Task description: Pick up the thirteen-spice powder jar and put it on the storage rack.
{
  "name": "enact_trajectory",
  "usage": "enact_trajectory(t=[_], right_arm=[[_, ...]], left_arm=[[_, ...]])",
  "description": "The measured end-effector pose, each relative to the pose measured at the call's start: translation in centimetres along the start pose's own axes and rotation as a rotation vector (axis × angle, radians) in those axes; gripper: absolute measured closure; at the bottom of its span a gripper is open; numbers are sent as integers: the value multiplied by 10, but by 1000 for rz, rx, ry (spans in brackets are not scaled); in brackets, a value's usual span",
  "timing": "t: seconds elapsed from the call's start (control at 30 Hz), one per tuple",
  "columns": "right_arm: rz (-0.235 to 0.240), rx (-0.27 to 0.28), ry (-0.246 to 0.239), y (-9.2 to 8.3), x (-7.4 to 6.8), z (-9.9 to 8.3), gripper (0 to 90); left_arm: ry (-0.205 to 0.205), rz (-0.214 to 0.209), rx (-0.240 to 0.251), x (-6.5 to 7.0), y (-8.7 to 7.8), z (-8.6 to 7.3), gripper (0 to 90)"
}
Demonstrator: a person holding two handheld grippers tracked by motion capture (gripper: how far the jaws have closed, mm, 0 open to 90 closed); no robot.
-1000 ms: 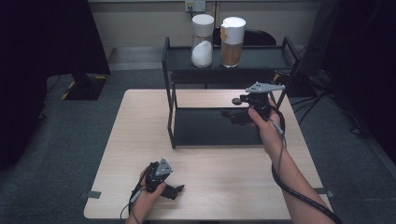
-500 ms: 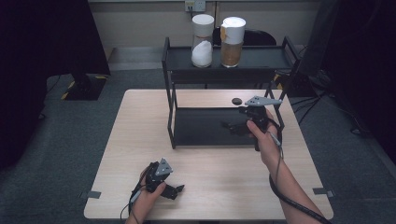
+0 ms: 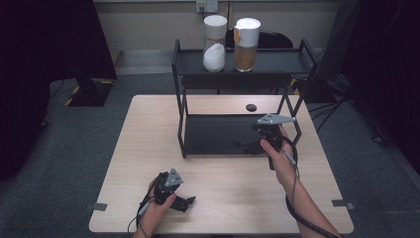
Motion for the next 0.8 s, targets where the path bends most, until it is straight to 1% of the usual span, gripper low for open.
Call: enact_trajectory(t=[0.17,0.43,0.5,0.63,0.8], right_arm=[[6,-3,4,0,0,-13,10],[17,-11,43,2,5,-37,11],[6,-19,35,2,5,-41,9],[5,-36,47,0,7,-50,10],[-4,-50,44,-5,8,-61,10]], left_arm=[[0,0,0,0,0,0,0],[0,0,0,0,0,0,0],[0,0,0,0,0,0,0],[0,0,0,0,0,0,0],[0,0,0,0,0,0,0]])
Point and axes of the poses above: each handheld gripper's, and its own axes: y roughly forward along the jaws, z roughly out of its top, x roughly to its right, the point moved 2 cm from there along y, roughly forward along the jaws, and after that the axes turned 4 degrees about -y, right-handed, at the moved point
